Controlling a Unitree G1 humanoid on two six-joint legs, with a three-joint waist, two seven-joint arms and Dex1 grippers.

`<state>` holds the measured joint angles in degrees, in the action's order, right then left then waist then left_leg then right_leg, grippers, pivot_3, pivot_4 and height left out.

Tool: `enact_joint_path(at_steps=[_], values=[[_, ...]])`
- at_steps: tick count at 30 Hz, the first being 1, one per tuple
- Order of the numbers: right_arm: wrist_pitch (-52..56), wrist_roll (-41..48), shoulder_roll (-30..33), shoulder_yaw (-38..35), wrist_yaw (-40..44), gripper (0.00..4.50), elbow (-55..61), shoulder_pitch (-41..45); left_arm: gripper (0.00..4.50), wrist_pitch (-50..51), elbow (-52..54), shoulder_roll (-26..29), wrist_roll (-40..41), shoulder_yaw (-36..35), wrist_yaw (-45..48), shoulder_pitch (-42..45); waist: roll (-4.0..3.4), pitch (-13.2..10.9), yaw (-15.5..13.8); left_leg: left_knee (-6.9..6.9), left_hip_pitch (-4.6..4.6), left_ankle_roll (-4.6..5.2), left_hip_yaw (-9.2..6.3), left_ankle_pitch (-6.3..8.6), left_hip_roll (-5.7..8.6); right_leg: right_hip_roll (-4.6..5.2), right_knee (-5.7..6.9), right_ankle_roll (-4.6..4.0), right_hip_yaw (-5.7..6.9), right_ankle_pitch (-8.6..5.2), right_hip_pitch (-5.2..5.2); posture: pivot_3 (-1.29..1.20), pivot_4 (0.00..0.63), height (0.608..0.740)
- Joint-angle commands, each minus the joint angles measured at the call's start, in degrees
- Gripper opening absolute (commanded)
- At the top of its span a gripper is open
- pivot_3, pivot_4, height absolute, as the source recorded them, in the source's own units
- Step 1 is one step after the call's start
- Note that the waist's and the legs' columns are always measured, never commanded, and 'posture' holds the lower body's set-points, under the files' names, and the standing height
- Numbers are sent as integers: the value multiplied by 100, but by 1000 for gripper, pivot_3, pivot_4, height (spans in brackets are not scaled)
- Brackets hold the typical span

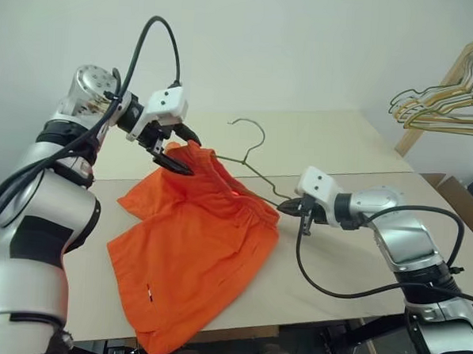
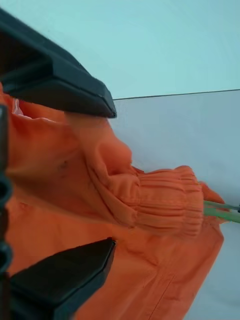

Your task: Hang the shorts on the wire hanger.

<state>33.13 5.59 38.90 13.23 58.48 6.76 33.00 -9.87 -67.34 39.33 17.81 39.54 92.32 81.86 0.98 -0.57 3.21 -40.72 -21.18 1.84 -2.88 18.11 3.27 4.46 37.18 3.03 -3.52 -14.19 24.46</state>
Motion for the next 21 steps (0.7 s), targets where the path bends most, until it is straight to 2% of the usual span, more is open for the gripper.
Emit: enact_joint_path(at_steps=[1,9,10,18,21], values=[[-144,-22,14,-35,-68,0,210,124,2999,20,-17,18,-8,-12,18,192,0,0,8,-1,0,1,0,1,0,0,1,0,0,0,0,-66,0,740],[-595,-124,-22,-56,-130,0,258,53,267,-74,-124,-51,-197,-54,18,140,1,0,57,-2,0,2,0,1,0,0,2,2,0,1,-1,-68,0,740],[-634,-130,-31,-60,-157,0,264,47,85,-77,-133,-59,-216,-68,18,134,1,-1,58,-1,0,2,0,1,0,1,2,2,0,1,-1,-69,0,740],[-1212,-218,-105,-127,-376,0,256,-86,85,-206,-90,-14,-313,16,18,94,1,-1,71,-2,0,2,0,1,0,1,3,3,-1,1,-1,-72,0,740],[-1222,-142,-48,-136,-258,849,299,-144,0,-318,-12,64,-263,104,18,74,1,-1,79,-2,0,2,1,1,0,1,3,3,-3,1,-1,-71,0,740]])
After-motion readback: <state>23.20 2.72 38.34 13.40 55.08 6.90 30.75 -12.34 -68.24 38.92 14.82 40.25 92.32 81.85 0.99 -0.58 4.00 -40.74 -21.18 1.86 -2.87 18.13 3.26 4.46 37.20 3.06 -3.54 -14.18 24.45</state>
